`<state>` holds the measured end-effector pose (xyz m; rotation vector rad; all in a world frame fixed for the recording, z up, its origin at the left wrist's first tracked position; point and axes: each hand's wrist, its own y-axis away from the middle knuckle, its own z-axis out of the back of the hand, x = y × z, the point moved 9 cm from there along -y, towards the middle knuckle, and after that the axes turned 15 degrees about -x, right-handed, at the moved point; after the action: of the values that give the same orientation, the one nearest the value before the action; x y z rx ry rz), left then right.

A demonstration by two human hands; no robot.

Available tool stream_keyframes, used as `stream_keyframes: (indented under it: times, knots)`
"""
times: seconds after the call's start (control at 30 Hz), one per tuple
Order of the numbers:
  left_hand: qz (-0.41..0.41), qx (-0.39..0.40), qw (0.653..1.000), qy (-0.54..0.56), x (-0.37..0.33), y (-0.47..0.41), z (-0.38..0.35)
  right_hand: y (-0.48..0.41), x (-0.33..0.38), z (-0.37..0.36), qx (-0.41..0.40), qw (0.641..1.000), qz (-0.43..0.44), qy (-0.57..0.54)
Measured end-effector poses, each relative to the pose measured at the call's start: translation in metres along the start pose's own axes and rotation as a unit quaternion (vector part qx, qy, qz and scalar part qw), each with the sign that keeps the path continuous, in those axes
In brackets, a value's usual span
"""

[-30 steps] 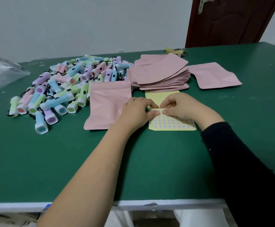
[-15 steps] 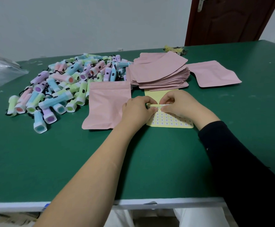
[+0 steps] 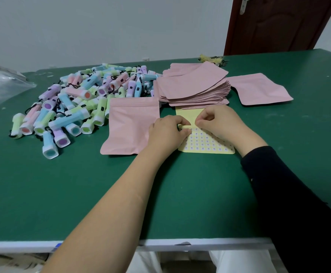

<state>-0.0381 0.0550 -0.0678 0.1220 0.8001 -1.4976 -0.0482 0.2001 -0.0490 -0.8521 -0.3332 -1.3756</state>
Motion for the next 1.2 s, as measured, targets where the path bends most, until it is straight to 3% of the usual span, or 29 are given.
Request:
stream_keyframes:
  times: [0.1,0.2,0.3,0.47,0.8,1.07,1.2]
  knots:
    - [-0.006,-0.008,1.0,0.012,-0.002,0.001,0.003,-0.003,-0.003,0.006,-0.036,0.999,-0.012,-0.015]
    - [0.02,-0.083,0.996,0.035,0.004,-0.007,0.029,-0.005,-0.004,0.016,-0.079,0.996,-0.021,-0.036]
    - [0.1,-0.132,0.985,-0.051,0.036,-0.016,0.055,-0.004,-0.005,0.016,-0.082,0.995,-0.025,-0.043]
    - [0.229,-0.046,0.969,-0.085,0.08,-0.009,0.059,-0.001,0.002,0.013,-0.089,0.992,-0.031,-0.081]
    - [0.327,-0.139,0.931,0.083,0.118,-0.015,0.085,0.011,0.02,-0.016,-0.028,0.98,-0.061,-0.186]
    - [0.281,-0.224,0.906,0.225,0.109,-0.025,0.095,0.01,0.015,-0.01,-0.062,0.955,-0.13,-0.26]
    - [0.314,-0.236,0.844,0.366,0.101,-0.025,0.098,0.012,0.012,-0.01,-0.053,0.915,-0.204,-0.344]
